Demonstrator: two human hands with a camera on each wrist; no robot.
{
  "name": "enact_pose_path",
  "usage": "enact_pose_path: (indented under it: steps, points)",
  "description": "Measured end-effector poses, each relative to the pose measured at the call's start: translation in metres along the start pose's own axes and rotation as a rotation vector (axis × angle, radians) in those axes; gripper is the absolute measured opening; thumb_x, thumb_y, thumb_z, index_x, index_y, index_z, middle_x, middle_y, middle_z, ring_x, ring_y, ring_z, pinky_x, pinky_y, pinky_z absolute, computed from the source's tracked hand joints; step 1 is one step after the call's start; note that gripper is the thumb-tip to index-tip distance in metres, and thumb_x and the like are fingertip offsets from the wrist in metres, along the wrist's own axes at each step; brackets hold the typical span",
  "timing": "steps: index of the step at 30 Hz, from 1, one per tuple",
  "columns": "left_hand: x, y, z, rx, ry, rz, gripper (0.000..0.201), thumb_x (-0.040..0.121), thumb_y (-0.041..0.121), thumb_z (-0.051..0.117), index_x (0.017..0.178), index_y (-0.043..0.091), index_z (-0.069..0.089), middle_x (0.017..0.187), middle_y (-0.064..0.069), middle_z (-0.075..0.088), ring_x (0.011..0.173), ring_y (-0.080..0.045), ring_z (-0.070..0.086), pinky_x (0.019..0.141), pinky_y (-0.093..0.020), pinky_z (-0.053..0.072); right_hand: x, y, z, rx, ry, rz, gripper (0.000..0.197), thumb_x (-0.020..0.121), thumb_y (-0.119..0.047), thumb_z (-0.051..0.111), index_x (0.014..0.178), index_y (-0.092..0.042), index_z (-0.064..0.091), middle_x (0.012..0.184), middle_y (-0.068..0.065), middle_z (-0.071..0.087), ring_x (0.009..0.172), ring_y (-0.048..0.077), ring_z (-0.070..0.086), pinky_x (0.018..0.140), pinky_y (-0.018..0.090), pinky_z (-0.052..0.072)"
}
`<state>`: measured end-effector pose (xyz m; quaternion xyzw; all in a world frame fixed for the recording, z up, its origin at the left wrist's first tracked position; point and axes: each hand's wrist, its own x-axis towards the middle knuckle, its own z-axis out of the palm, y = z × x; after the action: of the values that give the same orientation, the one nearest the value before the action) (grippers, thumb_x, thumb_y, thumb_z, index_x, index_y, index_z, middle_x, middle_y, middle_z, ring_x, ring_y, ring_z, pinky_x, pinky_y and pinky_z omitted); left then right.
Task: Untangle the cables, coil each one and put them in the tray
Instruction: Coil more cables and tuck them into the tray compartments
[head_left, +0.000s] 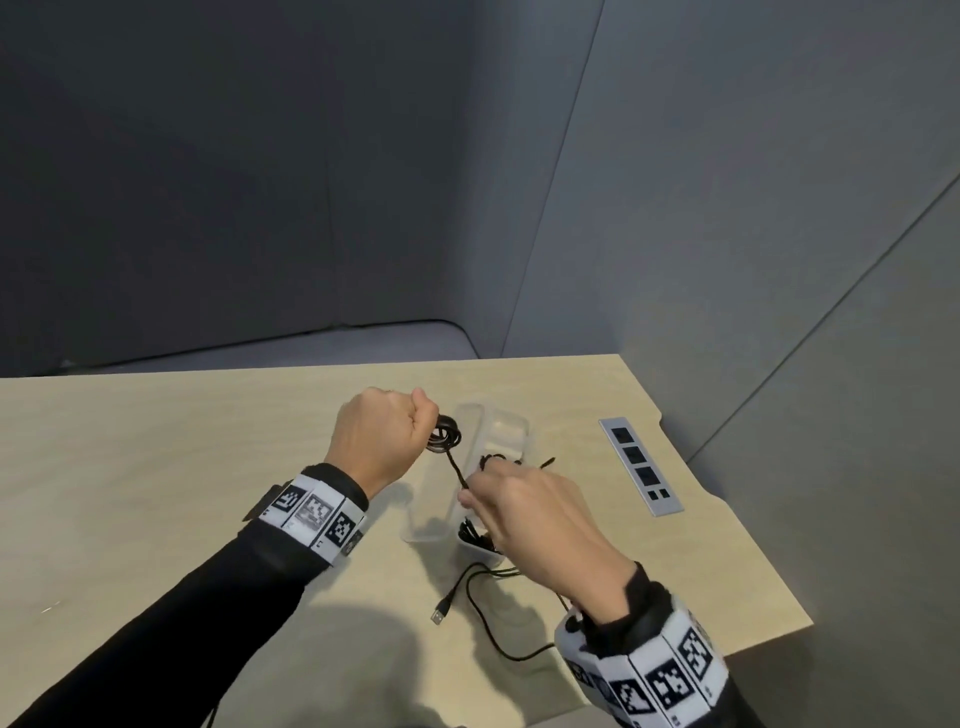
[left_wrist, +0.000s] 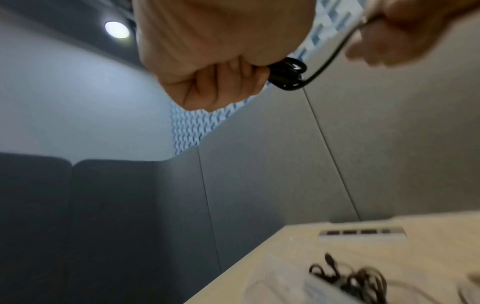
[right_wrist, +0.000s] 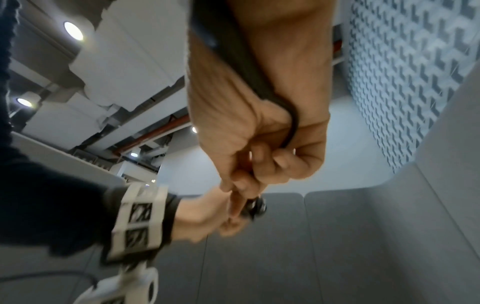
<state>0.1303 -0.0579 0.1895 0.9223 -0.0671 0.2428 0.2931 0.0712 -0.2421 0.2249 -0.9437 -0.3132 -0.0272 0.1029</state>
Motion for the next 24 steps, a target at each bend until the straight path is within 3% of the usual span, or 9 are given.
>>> enact_pose_path:
  steps: [3,6,8,11,13,16,18,21,24]
  points:
    - [-0.011,-0.001,0.006,0.049,-0.06,0.119,0.055,0.087,0.028,0.028,0.038,0.007,0.042,0.034,-0.006,0.041,0.033,-0.03,0.044,0.038,-0.026,0.031,0.002,0.005,-0.018,0.008,0.193,-0.118,0.037,0.094,-0.046,0.04,0.077,-0.024,0.066,0.073,-0.007,0.054,0.064,0.017,0.056,0.048,0.031,0.043]
    - [-0.016,0.005,0.008,-0.133,-0.076,0.327,0.055,0.092,0.023,0.026,0.047,0.004,0.053,0.038,-0.006,0.046,0.035,-0.025,0.044,0.039,-0.03,0.036,0.013,0.016,-0.022,0.315,0.302,-0.162,0.025,0.09,-0.041,0.054,0.083,-0.025,0.073,0.071,-0.008,0.058,0.065,0.012,0.055,0.055,0.033,0.047]
    - [-0.018,0.014,0.005,-0.307,-0.069,0.4,0.053,0.093,0.019,0.025,0.05,0.002,0.052,0.04,-0.003,0.042,0.037,-0.014,0.037,0.044,-0.022,0.031,0.022,0.023,-0.024,0.612,0.34,-0.12,0.014,0.087,-0.027,0.066,0.083,-0.018,0.076,0.073,-0.003,0.063,0.067,0.015,0.058,0.061,0.037,0.048]
    - [-0.019,0.027,0.004,-0.453,-0.048,0.406,0.048,0.093,0.015,0.027,0.047,0.011,0.039,0.045,0.011,0.028,0.039,-0.007,0.027,0.046,-0.008,0.018,0.028,0.026,-0.022,0.875,0.345,-0.083,0.004,0.079,-0.011,0.074,0.08,-0.007,0.076,0.073,0.007,0.066,0.066,0.017,0.059,0.062,0.034,0.049]
    - [-0.018,0.031,0.007,-0.461,-0.06,0.332,0.046,0.093,0.021,0.026,0.047,0.021,0.033,0.044,0.017,0.023,0.035,-0.004,0.027,0.045,-0.009,0.016,0.029,0.025,-0.02,0.898,0.396,-0.098,0.003,0.078,-0.009,0.075,0.078,-0.006,0.076,0.072,0.009,0.066,0.064,0.016,0.058,0.06,0.028,0.046]
    - [-0.017,0.035,0.011,-0.455,-0.078,0.178,0.048,0.092,0.031,0.023,0.045,0.028,0.027,0.038,0.014,0.022,0.034,-0.01,0.029,0.043,-0.013,0.017,0.029,0.025,-0.023,0.862,0.49,-0.107,0.003,0.078,-0.009,0.075,0.078,-0.007,0.076,0.071,0.008,0.067,0.063,0.016,0.058,0.059,0.023,0.044]
    - [-0.017,0.042,0.013,-0.524,-0.1,0.108,0.05,0.093,0.028,0.026,0.044,0.026,0.03,0.039,0.012,0.027,0.036,-0.009,0.028,0.043,-0.016,0.02,0.031,0.027,-0.026,0.847,0.507,-0.108,0.002,0.079,-0.009,0.074,0.078,-0.008,0.076,0.072,0.006,0.068,0.064,0.015,0.059,0.061,0.024,0.046]
    - [-0.012,0.054,0.017,-0.647,-0.078,-0.121,0.044,0.087,0.029,0.025,0.047,0.015,0.035,0.044,-0.003,0.035,0.044,-0.015,0.033,0.047,-0.033,0.028,0.033,0.028,-0.027,0.834,0.605,-0.054,0.004,0.081,-0.009,0.072,0.079,-0.011,0.076,0.071,0.003,0.066,0.066,0.011,0.058,0.063,0.022,0.045]
    - [-0.002,0.057,0.021,-0.718,-0.027,-0.355,0.04,0.079,0.033,0.026,0.044,0.015,0.035,0.04,0.0,0.041,0.045,-0.021,0.036,0.053,-0.033,0.032,0.03,0.027,-0.028,0.82,0.722,0.019,0.006,0.083,-0.009,0.07,0.082,-0.013,0.075,0.072,0.0,0.065,0.067,0.007,0.057,0.063,0.02,0.045]
